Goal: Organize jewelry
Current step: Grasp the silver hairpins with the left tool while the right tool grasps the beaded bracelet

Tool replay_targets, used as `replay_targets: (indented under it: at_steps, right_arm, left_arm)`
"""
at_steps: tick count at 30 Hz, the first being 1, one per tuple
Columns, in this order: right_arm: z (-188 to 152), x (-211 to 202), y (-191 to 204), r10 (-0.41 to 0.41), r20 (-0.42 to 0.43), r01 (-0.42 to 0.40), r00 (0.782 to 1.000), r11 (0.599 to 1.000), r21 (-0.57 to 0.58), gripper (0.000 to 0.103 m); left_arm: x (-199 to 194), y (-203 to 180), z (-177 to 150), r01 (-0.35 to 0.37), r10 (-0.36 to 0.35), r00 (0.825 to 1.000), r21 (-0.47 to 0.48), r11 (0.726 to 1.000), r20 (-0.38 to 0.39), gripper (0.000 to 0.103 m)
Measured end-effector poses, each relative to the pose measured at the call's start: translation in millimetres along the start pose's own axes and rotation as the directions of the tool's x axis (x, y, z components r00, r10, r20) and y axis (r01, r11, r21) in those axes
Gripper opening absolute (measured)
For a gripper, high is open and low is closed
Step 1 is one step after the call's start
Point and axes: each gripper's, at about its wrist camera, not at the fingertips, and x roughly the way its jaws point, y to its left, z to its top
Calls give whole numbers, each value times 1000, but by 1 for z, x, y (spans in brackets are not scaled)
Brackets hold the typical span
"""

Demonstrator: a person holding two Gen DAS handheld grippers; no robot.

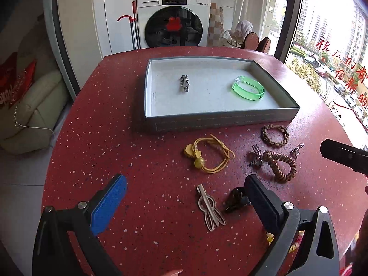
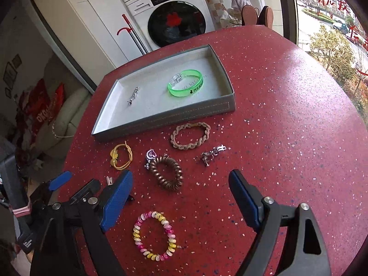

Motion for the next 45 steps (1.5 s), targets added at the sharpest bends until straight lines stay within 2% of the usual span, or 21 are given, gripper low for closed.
replay_targets:
  at_steps: [3, 10, 15, 20, 29, 33, 37, 39, 41, 43, 45]
  right_arm:
    - [-12, 2, 1, -28, -23, 27, 999, 999, -24, 87]
    - [-37, 3, 1, -84, -61, 80, 995, 995, -63, 87]
    - [-53, 6, 7, -114, -81, 106, 990, 989, -102, 88]
    - [-62, 13, 13, -133, -96, 122, 986, 986, -118, 88]
    - [-66, 23, 27, -168, -95, 150, 981, 973, -176, 87]
    - [-67, 30, 34, -192, -91, 170, 977, 964, -205, 86]
    - [-67, 35, 45, -249, -64, 225, 966, 938, -263, 72]
    - [-67, 35, 50, -243, -58, 218, 968, 936, -276, 65]
    - [-67, 36, 54, -238, -57, 212, 969, 933, -289, 54]
    - [-67, 36, 57, -233, -58, 206, 971, 932, -299, 46]
    - [-68, 34, 58, -228, -61, 200, 972, 932, -302, 37]
  left_arm:
    - [-1, 2, -11, -14, 14, 1000, -7, 1000, -2, 103]
    - [7, 11, -31, 20, -23, 997, -47, 999, -74, 103]
    - [6, 10, -37, 11, -14, 997, -45, 999, -75, 103]
    - [16, 10, -36, 12, -18, 994, -56, 998, -106, 103]
    - [32, 14, -30, -45, 38, 992, -55, 998, -123, 103]
    - [38, 14, -25, -49, 40, 991, -68, 996, -128, 103]
    - [41, 7, -21, -63, 56, 991, -53, 997, -125, 103]
    - [39, 3, -21, -60, 55, 993, -40, 997, -106, 103]
    - [37, -1, -20, -52, 49, 994, -25, 998, -98, 97]
    - [33, -6, -19, -40, 40, 996, -3, 999, -82, 77]
    - [31, -12, -19, -33, 35, 997, 26, 999, -75, 66]
